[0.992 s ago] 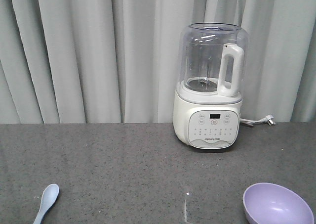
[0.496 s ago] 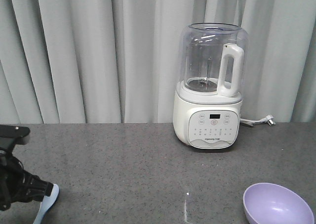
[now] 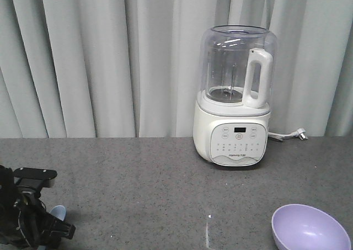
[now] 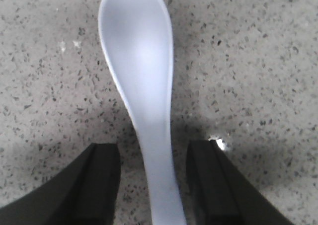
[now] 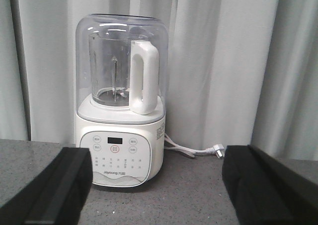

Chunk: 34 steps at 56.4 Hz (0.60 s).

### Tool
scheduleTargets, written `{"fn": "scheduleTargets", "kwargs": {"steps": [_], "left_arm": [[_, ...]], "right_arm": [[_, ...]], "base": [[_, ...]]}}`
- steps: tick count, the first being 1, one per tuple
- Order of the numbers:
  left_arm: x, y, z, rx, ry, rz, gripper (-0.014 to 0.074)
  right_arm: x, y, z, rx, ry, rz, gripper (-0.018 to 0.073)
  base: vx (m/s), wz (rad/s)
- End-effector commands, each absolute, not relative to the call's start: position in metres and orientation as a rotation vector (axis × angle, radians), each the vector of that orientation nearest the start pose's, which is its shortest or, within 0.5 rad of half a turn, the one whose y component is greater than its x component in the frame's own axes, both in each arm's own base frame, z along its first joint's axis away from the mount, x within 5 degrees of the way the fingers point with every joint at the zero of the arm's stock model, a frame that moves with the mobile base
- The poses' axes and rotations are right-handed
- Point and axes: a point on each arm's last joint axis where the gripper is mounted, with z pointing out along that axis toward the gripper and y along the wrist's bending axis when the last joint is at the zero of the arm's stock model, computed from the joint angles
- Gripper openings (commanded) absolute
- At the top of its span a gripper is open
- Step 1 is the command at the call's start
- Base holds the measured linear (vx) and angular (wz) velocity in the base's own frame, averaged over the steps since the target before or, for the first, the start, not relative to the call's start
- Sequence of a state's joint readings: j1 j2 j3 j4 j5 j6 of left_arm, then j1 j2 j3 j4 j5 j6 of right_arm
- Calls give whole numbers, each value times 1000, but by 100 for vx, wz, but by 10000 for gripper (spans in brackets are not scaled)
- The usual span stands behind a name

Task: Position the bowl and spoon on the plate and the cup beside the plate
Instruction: 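Grasp the white spoon with the left gripper and lift it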

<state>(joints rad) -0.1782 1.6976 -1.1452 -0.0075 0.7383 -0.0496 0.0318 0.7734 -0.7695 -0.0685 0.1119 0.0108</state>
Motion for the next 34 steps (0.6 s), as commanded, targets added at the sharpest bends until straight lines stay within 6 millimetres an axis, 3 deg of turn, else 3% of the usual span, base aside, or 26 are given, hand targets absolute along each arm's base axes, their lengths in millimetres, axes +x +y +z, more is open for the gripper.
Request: {"fn": "scheduleTargets", "kwargs": {"steps": [1, 8, 23, 31, 34], "left_arm": [[344, -65, 245, 155, 2665, -89, 425], [349, -66, 246, 158, 2710, -84, 370], [350, -66, 228, 172, 2814, -64, 148], [348, -66, 233, 204, 2802, -65, -6], [346, -67, 239, 217, 2787, -72, -9]], "right_arm": [[163, 4, 406, -65, 1496, -35, 582], [163, 4, 406, -67, 1495, -38, 582], [163, 4, 406, -67, 1495, -38, 582], [163, 4, 406, -67, 1495, -38, 582], [163, 4, 406, -67, 1498, -38, 582]], "base": [[0, 0], [0, 0], [0, 0], [0, 0], [0, 0]]}}
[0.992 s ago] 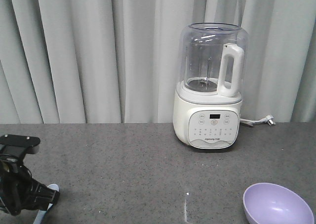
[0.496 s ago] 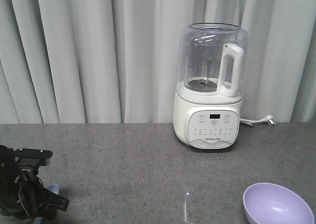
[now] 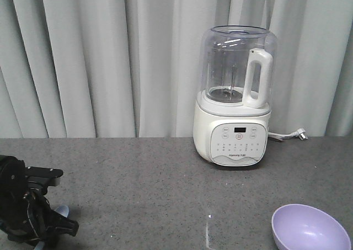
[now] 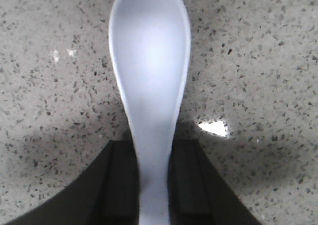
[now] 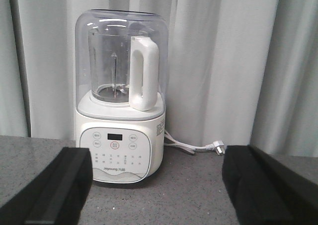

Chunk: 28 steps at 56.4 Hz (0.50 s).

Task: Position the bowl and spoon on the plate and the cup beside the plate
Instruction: 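Grasp the white spoon with the left gripper and lift it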

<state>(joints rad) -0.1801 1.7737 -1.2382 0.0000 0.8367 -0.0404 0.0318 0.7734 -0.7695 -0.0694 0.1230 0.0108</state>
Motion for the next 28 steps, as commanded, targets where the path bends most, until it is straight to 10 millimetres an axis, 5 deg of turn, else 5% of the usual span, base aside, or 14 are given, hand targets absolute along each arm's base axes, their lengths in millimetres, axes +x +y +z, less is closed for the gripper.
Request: {"fn": "scheduleTargets", "kwargs": {"steps": [1, 13, 28], "left_arm": [[345, -66, 242, 221, 2776, -74, -8], [317, -64, 309, 203, 2562, -144, -8], [240, -54, 408, 210, 2192, -231, -6]], "right_arm": [[163, 4, 406, -67, 1498, -38, 582], [163, 3, 396, -52, 1611, -31, 582], [180, -3, 386, 145, 2030, 3, 582]], "base": [[0, 0], [0, 0], [0, 0]]}}
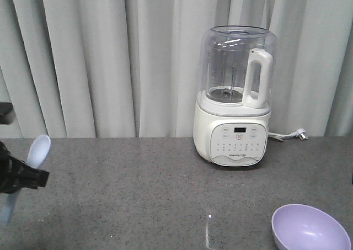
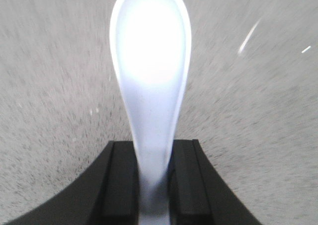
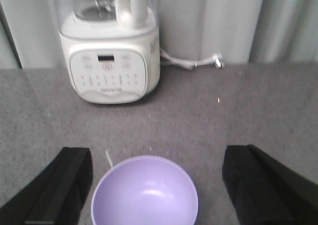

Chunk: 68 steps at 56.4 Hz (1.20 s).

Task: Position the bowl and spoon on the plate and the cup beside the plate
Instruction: 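Grasp the white spoon with the left gripper and lift it, then grasp the lilac bowl rim with the right gripper and lift it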

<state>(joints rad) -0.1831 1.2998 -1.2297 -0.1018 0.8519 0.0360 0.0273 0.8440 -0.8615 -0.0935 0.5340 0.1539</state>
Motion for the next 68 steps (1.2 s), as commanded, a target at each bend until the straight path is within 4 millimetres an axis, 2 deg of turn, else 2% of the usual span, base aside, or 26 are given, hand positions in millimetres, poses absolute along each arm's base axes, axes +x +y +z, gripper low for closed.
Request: {"fn": "scheduleTargets", "kwargs": {"steps": [1, 7, 13, 20, 28, 36, 58, 64, 68], "left_arm": [[234, -53, 413, 209, 2168, -232, -6], [208, -48, 433, 207, 2080, -235, -6], [191, -45, 444, 206, 2032, -238, -6], [180, -43, 449, 209, 2016, -239, -6], [176, -42, 450, 210, 2009, -239, -6], [175, -42, 450, 211, 2016, -239, -6], [175, -42, 450, 212, 2018, -238, -6], [175, -42, 449, 212, 2021, -238, -6], [175, -42, 449, 212, 2021, -238, -6]], "right_arm": [[185, -4, 385, 156, 2059, -1, 582], [209, -6, 385, 191, 2213, -45, 582], [236, -7, 375, 203, 2330, -73, 582], [266, -7, 358, 212, 2431, -96, 582], [288, -7, 330, 218, 2539, -119, 582], [304, -6, 305, 216, 2620, -134, 582], [333, -5, 257, 199, 2731, -148, 565], [337, -5, 251, 193, 2729, -145, 494], [338, -5, 251, 191, 2720, -142, 394]], "base": [[0, 0], [0, 0], [0, 0], [0, 0], [0, 0], [0, 0], [0, 0], [0, 0], [0, 0]]}}
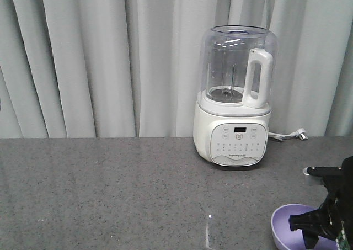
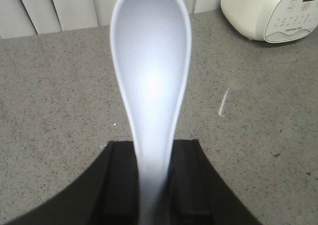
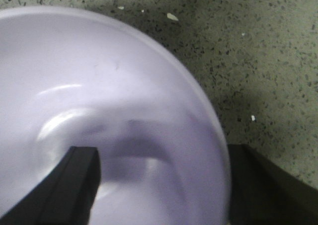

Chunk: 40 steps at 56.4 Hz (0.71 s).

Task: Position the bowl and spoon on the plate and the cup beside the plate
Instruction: 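Grasp the lilac bowl rim with the right gripper and lift it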

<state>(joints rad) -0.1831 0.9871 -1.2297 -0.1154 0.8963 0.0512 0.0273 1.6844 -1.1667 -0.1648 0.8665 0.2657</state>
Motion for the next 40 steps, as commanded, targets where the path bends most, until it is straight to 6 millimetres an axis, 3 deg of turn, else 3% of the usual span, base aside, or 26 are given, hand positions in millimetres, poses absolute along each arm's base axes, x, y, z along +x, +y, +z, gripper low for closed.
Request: {"fn": "scheduleTargets", "kwargs": {"steps": [1, 11, 19, 25, 33, 40], "left_arm": [[175, -42, 449, 212, 2021, -238, -6], [175, -42, 449, 213, 2021, -238, -6], [175, -42, 449, 213, 2021, -238, -6], [175, -42, 450, 212, 2018, -238, -6], [175, -41, 451, 224, 1999, -223, -6], [176, -41, 453, 231, 1974, -213, -6]], "right_arm": [[338, -5, 251, 189, 2717, -141, 355], [339, -5, 252, 167, 2712, -143, -15], [338, -5, 252, 144, 2718, -150, -13], [333, -4, 264, 99, 2686, -154, -11], [318, -4, 300, 81, 2556, -135, -11], [290, -1, 349, 2, 2372, -98, -11]], "base": [[0, 0], [0, 0], [0, 0], [0, 0], [0, 0], [0, 0]]}}
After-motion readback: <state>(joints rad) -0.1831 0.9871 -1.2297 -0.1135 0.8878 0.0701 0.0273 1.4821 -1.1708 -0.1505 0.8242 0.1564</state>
